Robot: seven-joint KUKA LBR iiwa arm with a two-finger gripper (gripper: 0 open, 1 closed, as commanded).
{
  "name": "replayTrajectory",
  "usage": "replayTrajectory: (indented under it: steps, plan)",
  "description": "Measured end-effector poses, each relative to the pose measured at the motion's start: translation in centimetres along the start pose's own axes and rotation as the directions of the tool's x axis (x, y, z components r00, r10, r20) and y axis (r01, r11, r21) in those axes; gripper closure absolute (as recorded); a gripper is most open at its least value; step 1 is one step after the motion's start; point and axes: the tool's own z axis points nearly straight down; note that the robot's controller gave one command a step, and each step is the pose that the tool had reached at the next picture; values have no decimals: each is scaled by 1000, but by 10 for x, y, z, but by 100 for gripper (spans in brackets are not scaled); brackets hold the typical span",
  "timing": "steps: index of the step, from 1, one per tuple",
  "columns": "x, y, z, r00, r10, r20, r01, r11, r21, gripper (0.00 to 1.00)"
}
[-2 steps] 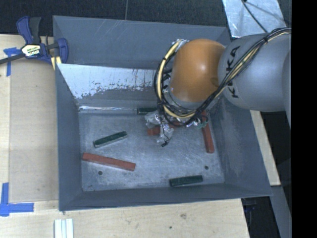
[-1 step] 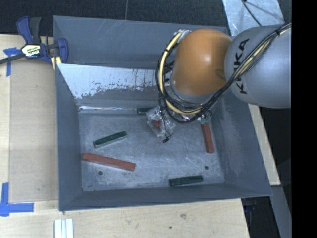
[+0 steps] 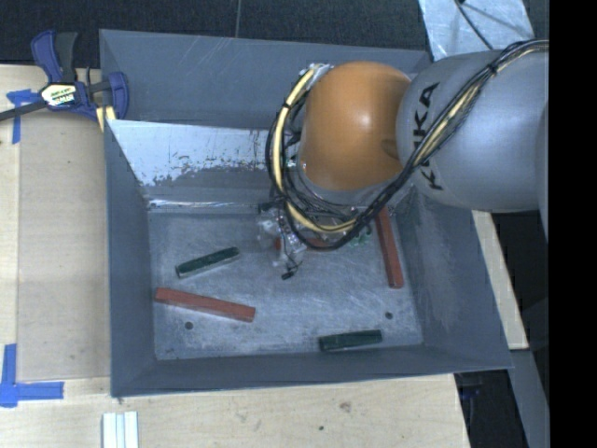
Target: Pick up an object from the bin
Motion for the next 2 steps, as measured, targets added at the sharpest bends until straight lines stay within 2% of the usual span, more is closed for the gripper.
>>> replayTrajectory:
  steps: [1, 2]
  plan:
    - [0, 0, 0, 1000, 0, 0, 0, 1000, 1, 0]
    - [-33, 39, 104, 996, -84, -4, 84, 996, -2, 0]
